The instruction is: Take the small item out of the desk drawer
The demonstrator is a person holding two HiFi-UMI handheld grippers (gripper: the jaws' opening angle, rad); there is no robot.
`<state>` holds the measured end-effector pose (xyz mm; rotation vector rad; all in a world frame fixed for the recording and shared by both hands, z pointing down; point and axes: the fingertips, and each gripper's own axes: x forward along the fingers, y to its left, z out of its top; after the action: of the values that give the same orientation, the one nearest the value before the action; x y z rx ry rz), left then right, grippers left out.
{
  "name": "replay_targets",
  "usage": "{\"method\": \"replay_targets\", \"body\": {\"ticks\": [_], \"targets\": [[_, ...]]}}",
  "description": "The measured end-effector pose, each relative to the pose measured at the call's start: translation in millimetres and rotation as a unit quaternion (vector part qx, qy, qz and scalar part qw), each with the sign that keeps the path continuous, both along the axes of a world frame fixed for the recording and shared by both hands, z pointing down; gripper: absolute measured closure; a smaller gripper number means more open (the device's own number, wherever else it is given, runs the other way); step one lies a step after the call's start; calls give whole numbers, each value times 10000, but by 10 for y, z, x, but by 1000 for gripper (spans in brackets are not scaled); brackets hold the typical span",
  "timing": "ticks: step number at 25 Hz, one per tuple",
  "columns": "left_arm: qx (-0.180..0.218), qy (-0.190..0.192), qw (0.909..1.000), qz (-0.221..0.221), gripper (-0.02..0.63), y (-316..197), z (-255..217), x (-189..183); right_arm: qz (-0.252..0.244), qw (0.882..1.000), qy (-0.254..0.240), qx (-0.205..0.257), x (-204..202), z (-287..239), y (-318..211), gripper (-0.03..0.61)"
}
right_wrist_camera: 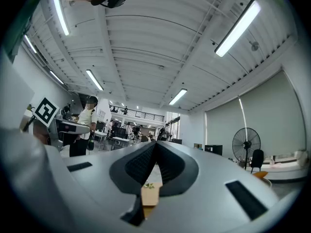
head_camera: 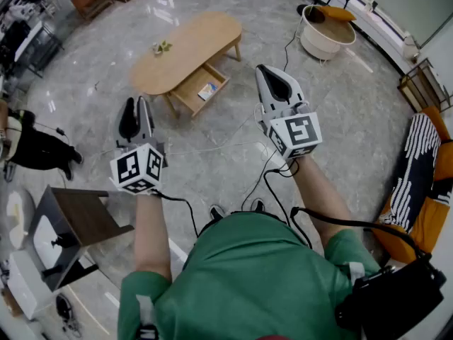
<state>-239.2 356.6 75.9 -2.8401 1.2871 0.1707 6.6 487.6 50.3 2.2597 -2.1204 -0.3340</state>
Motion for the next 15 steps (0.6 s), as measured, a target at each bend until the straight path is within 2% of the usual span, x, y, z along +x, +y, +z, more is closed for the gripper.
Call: {"method": "replay_targets", "body": {"ticks": [10,15], "targets": [[-62,84,9998,178,506,-237,137,-470,248,9997,-27,-67,-474,89,-189,557],[-284,159,9990,306,506,-405,349,-578,479,9985,-41,-243,-632,219,-211,556]]}}
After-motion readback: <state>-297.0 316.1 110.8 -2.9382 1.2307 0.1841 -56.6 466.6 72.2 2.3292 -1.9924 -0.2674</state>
